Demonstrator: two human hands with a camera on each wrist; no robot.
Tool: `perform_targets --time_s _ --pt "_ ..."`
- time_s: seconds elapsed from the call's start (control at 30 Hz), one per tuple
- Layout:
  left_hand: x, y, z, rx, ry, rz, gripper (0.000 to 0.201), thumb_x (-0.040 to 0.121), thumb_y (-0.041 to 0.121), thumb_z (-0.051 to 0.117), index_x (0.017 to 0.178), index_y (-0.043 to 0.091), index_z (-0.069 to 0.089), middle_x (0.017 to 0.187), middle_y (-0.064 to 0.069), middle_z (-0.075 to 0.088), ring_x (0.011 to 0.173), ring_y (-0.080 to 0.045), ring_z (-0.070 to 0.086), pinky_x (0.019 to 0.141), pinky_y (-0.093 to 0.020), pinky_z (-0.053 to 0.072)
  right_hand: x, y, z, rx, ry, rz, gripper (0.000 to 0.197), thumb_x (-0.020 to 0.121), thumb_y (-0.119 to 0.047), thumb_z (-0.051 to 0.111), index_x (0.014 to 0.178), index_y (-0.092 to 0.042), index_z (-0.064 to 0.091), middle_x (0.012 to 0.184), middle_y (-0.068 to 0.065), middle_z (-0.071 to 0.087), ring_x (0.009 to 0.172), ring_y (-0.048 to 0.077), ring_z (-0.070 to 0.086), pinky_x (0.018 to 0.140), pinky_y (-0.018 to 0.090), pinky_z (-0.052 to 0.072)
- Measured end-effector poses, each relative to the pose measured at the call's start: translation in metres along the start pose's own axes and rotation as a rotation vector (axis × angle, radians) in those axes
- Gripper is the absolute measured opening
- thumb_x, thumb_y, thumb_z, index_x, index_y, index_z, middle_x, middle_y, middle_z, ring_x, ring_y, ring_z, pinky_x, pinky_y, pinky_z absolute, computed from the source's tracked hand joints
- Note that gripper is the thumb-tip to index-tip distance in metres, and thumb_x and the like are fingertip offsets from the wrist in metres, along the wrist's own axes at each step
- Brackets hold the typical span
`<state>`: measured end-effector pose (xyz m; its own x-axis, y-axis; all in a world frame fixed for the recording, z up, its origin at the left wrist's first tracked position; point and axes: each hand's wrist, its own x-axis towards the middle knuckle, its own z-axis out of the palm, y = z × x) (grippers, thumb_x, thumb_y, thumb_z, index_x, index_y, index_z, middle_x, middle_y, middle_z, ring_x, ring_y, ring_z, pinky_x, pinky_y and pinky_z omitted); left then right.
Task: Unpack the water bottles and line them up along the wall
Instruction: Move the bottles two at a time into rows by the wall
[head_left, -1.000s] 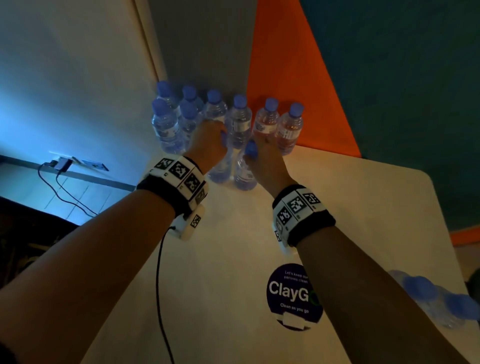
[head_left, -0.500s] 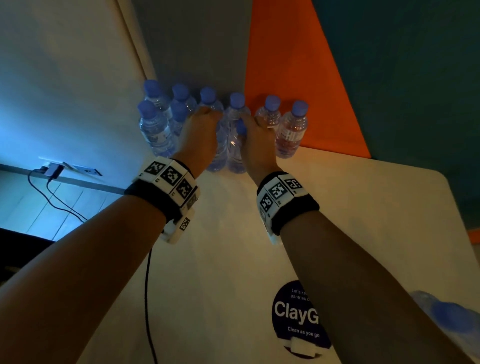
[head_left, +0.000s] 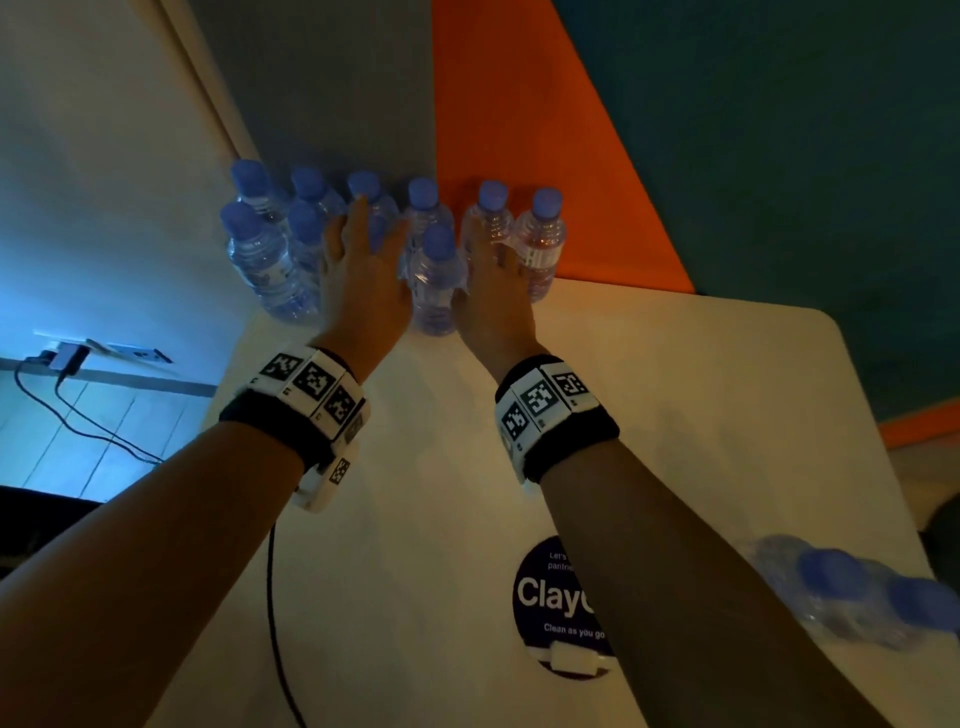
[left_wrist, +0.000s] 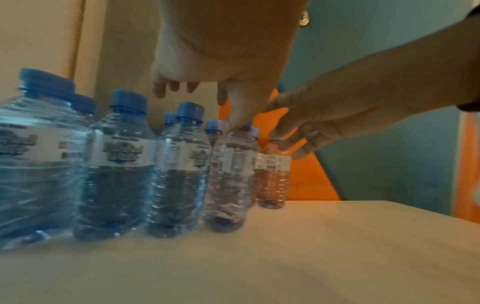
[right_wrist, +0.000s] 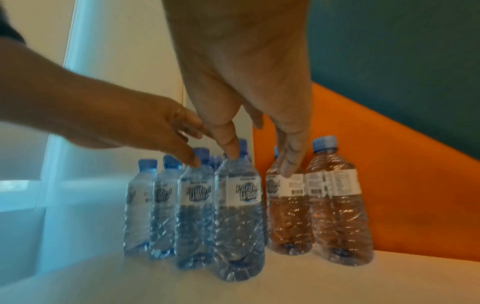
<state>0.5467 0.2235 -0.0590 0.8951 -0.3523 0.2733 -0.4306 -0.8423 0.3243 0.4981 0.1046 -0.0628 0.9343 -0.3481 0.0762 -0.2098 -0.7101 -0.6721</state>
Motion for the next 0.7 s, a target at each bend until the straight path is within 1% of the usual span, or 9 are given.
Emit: perform_targets --time_s 0.03,0.1,0.2,0.3,0.37,0.43,0.57,0.63,0.7 --pt "-0.010 0.008 -0.001 -0.020 -0.015 0.001 0.064 0.084 0.012 0.057 0.141 0.022 0.032 0.154 -0.020 0.019 0.138 -0.044 0.020 0.111 -0.055 0.028 -0.008 0.001 -0.009 -0.008 -0.008 0.049 0.072 0.086 -0.005 0.053 0.149 -0.020 0.021 0.147 0.020 0.033 0.134 0.041 0.031 0.105 0.047 0.036" --pt "-0.034 0.028 -0.001 -0.071 -0.089 0.010 0.071 0.082 0.011 0.060 0.143 0.022 0.027 0.156 -0.020 0.012 0.140 -0.045 0.012 0.113 -0.057 0.025 -0.029 0.005 -0.029 -0.079 -0.076 0.168 0.071 0.088 -0.011 0.053 0.149 -0.023 0.020 0.153 0.017 0.022 0.135 0.041 0.027 0.106 0.047 0.034" --pt "-0.074 0.062 -0.003 -0.118 -0.195 0.050 0.074 0.079 0.015 0.065 0.143 0.020 0.028 0.155 -0.020 0.013 0.139 -0.044 0.016 0.110 -0.056 0.029 -0.066 0.010 -0.063 -0.205 -0.183 0.326 0.064 0.091 -0.020 0.050 0.147 -0.027 0.021 0.159 0.015 0.007 0.139 0.043 0.018 0.110 0.053 0.027" --pt "-0.113 0.098 -0.007 -0.183 -0.359 0.018 0.072 0.082 0.020 0.062 0.143 0.023 0.024 0.155 -0.017 0.014 0.139 -0.039 0.020 0.108 -0.053 0.034 -0.103 0.019 -0.096 -0.315 -0.259 0.416 0.057 0.093 -0.026 0.047 0.145 -0.026 0.025 0.160 0.012 0.003 0.145 0.041 0.002 0.115 0.061 0.014" --pt "-0.137 0.122 -0.007 -0.220 -0.466 0.029 0.069 0.083 0.021 0.062 0.142 0.023 0.026 0.154 -0.016 0.019 0.137 -0.037 0.025 0.107 -0.050 0.037 -0.132 0.027 -0.119 -0.364 -0.286 0.463 0.053 0.093 -0.028 0.046 0.143 -0.025 0.029 0.160 0.012 0.008 0.146 0.040 -0.001 0.115 0.062 0.010" --pt "-0.158 0.144 -0.008 -0.253 -0.544 0.090 0.062 0.084 0.023 0.061 0.139 0.022 0.033 0.150 -0.013 0.027 0.134 -0.034 0.031 0.107 -0.047 0.038 -0.160 0.032 -0.141 -0.381 -0.277 0.488 0.050 0.094 -0.029 0.045 0.142 -0.023 0.033 0.156 0.014 0.018 0.145 0.039 0.002 0.114 0.061 0.010" --pt "-0.185 0.190 -0.009 -0.296 -0.681 0.253 0.055 0.085 0.026 0.060 0.135 0.021 0.039 0.142 -0.010 0.040 0.129 -0.029 0.039 0.105 -0.043 0.041 -0.208 0.042 -0.178 -0.423 -0.197 0.531 0.042 0.095 -0.027 0.044 0.135 -0.016 0.042 0.141 0.015 0.041 0.138 0.037 0.022 0.111 0.056 0.022" --pt "-0.195 0.213 -0.011 -0.314 -0.712 0.325 0.054 0.085 0.025 0.061 0.134 0.019 0.040 0.140 -0.011 0.042 0.127 -0.029 0.041 0.103 -0.042 0.042 -0.225 0.052 -0.193 -0.460 -0.162 0.555 0.038 0.095 -0.025 0.043 0.131 -0.015 0.046 0.135 0.015 0.047 0.132 0.036 0.031 0.106 0.053 0.029" --pt "-0.201 0.235 -0.012 -0.337 -0.710 0.358 0.053 0.083 0.024 0.063 0.132 0.019 0.043 0.138 -0.011 0.045 0.125 -0.029 0.043 0.102 -0.041 0.042 -0.239 0.064 -0.208 -0.486 -0.152 0.585 0.035 0.094 -0.025 0.043 0.128 -0.014 0.048 0.132 0.014 0.048 0.128 0.034 0.034 0.103 0.049 0.032"
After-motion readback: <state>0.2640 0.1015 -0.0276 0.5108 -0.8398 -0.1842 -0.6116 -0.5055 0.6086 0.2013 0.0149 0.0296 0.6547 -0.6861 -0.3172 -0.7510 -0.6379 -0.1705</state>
